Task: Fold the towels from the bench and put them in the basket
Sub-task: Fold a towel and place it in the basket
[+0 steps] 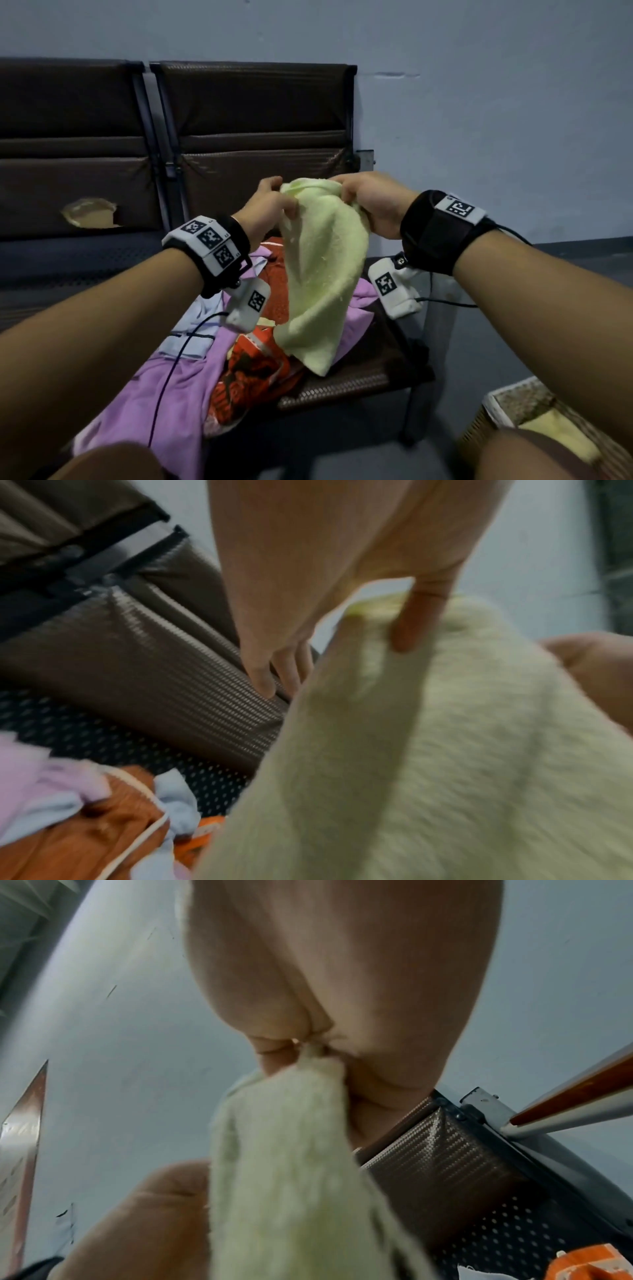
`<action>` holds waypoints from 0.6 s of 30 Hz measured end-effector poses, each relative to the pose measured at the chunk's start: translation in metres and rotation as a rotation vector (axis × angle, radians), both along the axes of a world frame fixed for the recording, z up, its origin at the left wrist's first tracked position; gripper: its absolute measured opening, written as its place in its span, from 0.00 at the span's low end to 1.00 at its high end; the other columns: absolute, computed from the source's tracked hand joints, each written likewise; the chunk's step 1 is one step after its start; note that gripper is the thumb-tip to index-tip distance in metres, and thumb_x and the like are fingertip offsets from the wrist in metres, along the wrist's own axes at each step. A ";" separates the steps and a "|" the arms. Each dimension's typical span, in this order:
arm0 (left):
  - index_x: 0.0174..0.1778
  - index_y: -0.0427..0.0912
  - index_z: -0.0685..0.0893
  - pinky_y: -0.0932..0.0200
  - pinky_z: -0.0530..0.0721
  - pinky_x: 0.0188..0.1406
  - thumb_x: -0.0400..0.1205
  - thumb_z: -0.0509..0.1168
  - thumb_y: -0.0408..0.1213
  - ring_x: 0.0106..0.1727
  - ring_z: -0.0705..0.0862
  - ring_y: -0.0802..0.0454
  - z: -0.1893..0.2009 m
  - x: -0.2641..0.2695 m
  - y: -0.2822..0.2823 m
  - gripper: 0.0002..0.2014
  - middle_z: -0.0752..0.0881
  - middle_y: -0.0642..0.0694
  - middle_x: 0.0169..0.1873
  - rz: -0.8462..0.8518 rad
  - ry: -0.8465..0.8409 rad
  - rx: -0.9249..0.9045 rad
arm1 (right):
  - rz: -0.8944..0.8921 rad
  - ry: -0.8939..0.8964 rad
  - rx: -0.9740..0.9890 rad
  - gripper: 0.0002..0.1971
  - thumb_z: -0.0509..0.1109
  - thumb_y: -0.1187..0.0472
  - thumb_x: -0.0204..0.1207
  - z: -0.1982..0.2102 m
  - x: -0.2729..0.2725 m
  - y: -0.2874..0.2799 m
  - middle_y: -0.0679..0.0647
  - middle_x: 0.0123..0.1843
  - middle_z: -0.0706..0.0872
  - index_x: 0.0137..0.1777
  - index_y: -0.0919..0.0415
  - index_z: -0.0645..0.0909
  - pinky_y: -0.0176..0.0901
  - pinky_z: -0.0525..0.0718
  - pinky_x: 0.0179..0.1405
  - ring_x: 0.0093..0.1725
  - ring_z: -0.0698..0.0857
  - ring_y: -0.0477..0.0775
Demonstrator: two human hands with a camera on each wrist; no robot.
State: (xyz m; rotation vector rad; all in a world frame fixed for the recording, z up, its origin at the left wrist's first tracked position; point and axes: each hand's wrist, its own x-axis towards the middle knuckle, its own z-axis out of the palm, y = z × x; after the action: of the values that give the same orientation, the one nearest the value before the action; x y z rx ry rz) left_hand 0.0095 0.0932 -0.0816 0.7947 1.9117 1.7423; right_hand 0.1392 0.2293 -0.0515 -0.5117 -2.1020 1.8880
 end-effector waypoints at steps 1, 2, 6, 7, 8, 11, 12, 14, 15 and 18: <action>0.76 0.36 0.76 0.48 0.79 0.57 0.70 0.66 0.30 0.57 0.82 0.38 -0.003 -0.005 -0.002 0.33 0.84 0.31 0.61 -0.102 -0.086 -0.041 | 0.033 0.000 -0.033 0.26 0.54 0.73 0.73 0.000 0.000 0.003 0.59 0.50 0.90 0.63 0.62 0.87 0.44 0.89 0.40 0.44 0.88 0.55; 0.74 0.35 0.79 0.46 0.77 0.62 0.69 0.68 0.34 0.59 0.81 0.37 -0.006 -0.009 -0.004 0.32 0.85 0.31 0.61 -0.194 -0.169 -0.082 | 0.057 -0.020 -0.063 0.23 0.55 0.70 0.74 0.000 0.000 0.006 0.61 0.53 0.89 0.64 0.63 0.86 0.48 0.89 0.46 0.47 0.87 0.58; 0.64 0.35 0.86 0.44 0.80 0.70 0.84 0.65 0.37 0.62 0.86 0.40 -0.014 -0.020 0.000 0.15 0.89 0.37 0.61 -0.231 -0.169 -0.115 | 0.088 -0.177 0.014 0.17 0.75 0.56 0.73 -0.010 -0.003 0.036 0.62 0.52 0.91 0.59 0.66 0.87 0.55 0.90 0.49 0.46 0.91 0.61; 0.61 0.35 0.87 0.46 0.84 0.64 0.86 0.65 0.38 0.58 0.89 0.42 -0.015 -0.024 0.006 0.13 0.90 0.38 0.57 -0.168 -0.124 -0.099 | 0.086 -0.211 0.079 0.19 0.79 0.56 0.70 -0.014 -0.004 0.045 0.62 0.53 0.92 0.58 0.66 0.88 0.58 0.90 0.55 0.50 0.92 0.62; 0.57 0.37 0.87 0.49 0.88 0.57 0.86 0.66 0.40 0.54 0.90 0.44 -0.015 -0.027 0.011 0.11 0.92 0.39 0.53 -0.110 -0.079 -0.089 | 0.057 -0.242 0.141 0.22 0.83 0.55 0.66 -0.017 -0.007 0.052 0.62 0.54 0.93 0.57 0.66 0.88 0.61 0.89 0.60 0.54 0.92 0.64; 0.49 0.42 0.89 0.59 0.88 0.38 0.86 0.67 0.43 0.40 0.90 0.51 -0.010 -0.041 0.028 0.09 0.92 0.44 0.45 0.000 0.080 -0.093 | -0.213 -0.224 0.317 0.21 0.88 0.52 0.58 -0.023 -0.022 0.070 0.58 0.48 0.94 0.49 0.62 0.89 0.60 0.91 0.57 0.51 0.93 0.61; 0.50 0.43 0.89 0.58 0.88 0.40 0.86 0.67 0.43 0.42 0.90 0.50 -0.007 -0.045 0.036 0.09 0.92 0.44 0.47 0.025 0.126 -0.067 | -0.300 -0.152 0.342 0.16 0.87 0.53 0.61 -0.022 -0.028 0.074 0.57 0.46 0.94 0.45 0.60 0.89 0.59 0.91 0.55 0.50 0.93 0.60; 0.55 0.44 0.89 0.57 0.87 0.47 0.86 0.66 0.40 0.50 0.89 0.49 0.003 -0.054 0.050 0.08 0.91 0.44 0.50 0.072 0.225 0.023 | -0.386 0.016 0.328 0.09 0.83 0.58 0.69 -0.017 -0.041 0.079 0.59 0.47 0.93 0.46 0.60 0.90 0.60 0.91 0.56 0.51 0.93 0.61; 0.57 0.44 0.89 0.59 0.87 0.49 0.87 0.65 0.39 0.52 0.89 0.50 0.010 -0.059 0.056 0.09 0.91 0.45 0.51 0.097 0.273 0.068 | -0.400 0.093 0.306 0.09 0.81 0.59 0.71 -0.013 -0.046 0.081 0.62 0.48 0.93 0.49 0.62 0.91 0.63 0.89 0.58 0.52 0.92 0.63; 0.62 0.40 0.88 0.61 0.87 0.52 0.86 0.66 0.36 0.52 0.89 0.55 0.029 -0.072 0.065 0.11 0.91 0.46 0.52 0.115 0.337 0.199 | -0.418 0.239 0.306 0.09 0.76 0.61 0.75 -0.001 -0.057 0.082 0.66 0.51 0.92 0.52 0.66 0.90 0.68 0.87 0.59 0.54 0.91 0.64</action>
State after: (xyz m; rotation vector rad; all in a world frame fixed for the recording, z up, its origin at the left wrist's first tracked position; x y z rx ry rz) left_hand -0.0620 0.1584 -0.0522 1.1329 2.0501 1.9956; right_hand 0.0822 0.3116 -0.0527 -0.5676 -1.8986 1.3018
